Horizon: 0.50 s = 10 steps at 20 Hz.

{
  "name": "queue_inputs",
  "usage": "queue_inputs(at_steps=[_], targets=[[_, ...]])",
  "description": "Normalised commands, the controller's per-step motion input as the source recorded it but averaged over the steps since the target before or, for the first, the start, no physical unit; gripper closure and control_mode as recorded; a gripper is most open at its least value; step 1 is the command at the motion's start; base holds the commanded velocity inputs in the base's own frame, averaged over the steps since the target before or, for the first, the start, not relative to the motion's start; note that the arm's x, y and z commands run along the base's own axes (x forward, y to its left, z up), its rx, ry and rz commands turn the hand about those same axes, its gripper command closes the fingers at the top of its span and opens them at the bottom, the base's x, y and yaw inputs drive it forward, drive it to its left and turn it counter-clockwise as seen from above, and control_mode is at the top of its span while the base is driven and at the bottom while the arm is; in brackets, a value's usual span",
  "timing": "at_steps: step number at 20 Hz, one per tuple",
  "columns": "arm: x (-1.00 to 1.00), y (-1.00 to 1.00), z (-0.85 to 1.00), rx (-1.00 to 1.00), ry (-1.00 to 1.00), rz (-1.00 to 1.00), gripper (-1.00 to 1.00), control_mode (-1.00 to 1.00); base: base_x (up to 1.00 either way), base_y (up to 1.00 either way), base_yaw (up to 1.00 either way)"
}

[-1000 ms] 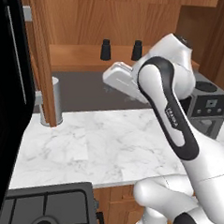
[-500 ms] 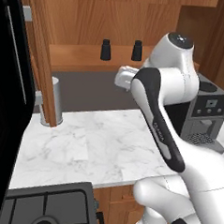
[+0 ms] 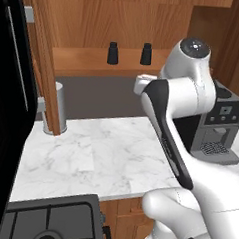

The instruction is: Move the shaker and shaker from the cabinet to the dining counter.

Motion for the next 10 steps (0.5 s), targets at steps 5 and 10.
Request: queue_inputs(at_steps=[5, 10], targets=[[0.05, 0.0, 0.06, -0.13, -0.11, 0.16, -1.0, -1.0, 0.0, 0.0, 0.0], [0.01, -0.15, 0.23, -0.07, -0.1, 0.14, -1.0, -1.0, 0.0, 0.0, 0.0]])
